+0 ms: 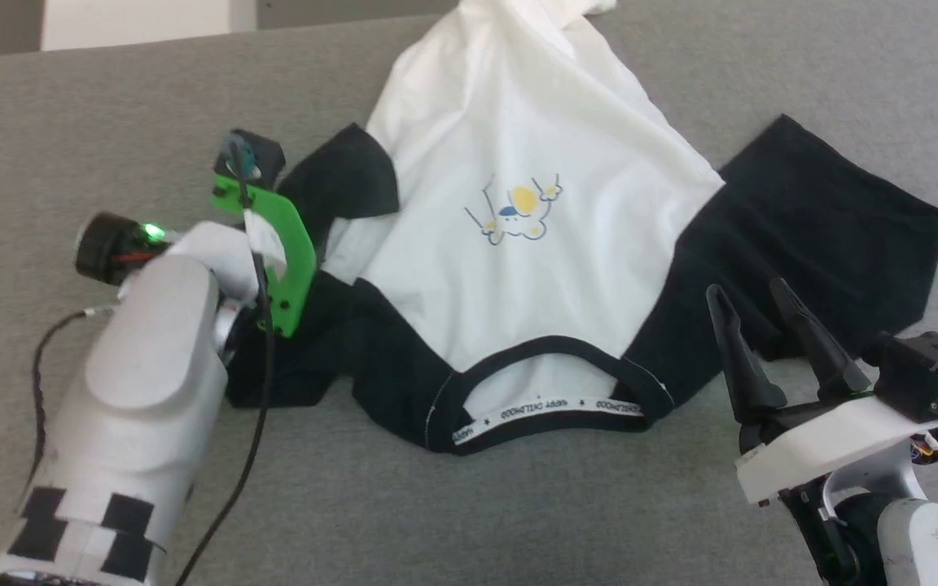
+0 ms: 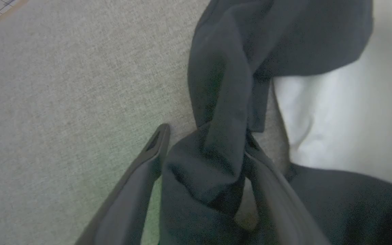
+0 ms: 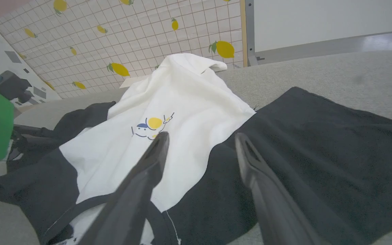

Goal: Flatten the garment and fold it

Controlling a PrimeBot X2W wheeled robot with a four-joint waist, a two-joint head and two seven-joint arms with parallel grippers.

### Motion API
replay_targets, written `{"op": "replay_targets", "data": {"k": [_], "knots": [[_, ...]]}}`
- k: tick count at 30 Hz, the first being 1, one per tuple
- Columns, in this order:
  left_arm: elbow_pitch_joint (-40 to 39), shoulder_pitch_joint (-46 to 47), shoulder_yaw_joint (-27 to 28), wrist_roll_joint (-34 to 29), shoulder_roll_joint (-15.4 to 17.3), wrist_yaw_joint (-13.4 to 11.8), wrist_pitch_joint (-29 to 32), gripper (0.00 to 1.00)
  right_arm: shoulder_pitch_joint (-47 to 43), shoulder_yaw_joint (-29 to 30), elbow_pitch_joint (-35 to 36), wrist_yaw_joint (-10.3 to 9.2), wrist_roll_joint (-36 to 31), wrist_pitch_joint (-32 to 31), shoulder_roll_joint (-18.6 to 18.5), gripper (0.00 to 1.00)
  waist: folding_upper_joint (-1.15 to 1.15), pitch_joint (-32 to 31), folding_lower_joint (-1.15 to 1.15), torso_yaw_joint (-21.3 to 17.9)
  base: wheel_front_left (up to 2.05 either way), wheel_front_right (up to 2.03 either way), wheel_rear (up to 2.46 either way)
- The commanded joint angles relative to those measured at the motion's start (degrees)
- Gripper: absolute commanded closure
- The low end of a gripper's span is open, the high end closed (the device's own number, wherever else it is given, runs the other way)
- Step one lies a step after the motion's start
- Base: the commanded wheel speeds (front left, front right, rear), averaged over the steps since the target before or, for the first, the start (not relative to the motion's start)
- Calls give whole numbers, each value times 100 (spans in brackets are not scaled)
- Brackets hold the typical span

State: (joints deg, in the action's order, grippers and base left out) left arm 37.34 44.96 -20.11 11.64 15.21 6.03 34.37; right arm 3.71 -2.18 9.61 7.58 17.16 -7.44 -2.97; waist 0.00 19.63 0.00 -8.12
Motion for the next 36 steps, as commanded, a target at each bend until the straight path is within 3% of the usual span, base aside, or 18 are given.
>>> {"op": "replay_targets", "data": {"k": [1,2,8,19,23,26,27,28,36], "knots": [[136,-46,-28,-94,122,-111,114,96,83,-2,1,-9,36,70,9,0,0,106,0,-110,0,0,0],[105,-28,-1,-117,157,-194,77,100,85,2,-10,-9,43,76,9,0,0,107,0,-109,0,0,0],[-380,-101,407,-97,513,-660,-890,100,106,97,-64,-9,72,93,9,0,0,29,0,7,0,0,0],[-1350,-944,1214,195,1734,-715,-1589,100,65,311,-1,-9,35,24,9,0,0,-142,0,483,0,0,0],[-1347,-1165,1405,291,1867,-815,-1757,100,118,271,51,-9,22,-22,9,0,0,-56,0,570,0,0,0],[-1247,-1285,1513,449,1763,-875,-1909,100,171,240,65,-9,30,-34,9,0,0,15,0,586,0,0,0],[-1219,-1307,1541,507,1698,-891,-1979,56,179,234,64,-9,27,-35,9,0,0,24,0,589,0,0,0],[-1182,-1329,1577,585,1607,-910,-2076,0,182,228,62,-9,28,-35,9,0,0,28,0,592,0,0,0],[-1397,-1758,2013,1112,994,-1150,-3168,0,107,198,-25,-9,41,-48,9,0,0,-256,0,544,0,0,0]]}}
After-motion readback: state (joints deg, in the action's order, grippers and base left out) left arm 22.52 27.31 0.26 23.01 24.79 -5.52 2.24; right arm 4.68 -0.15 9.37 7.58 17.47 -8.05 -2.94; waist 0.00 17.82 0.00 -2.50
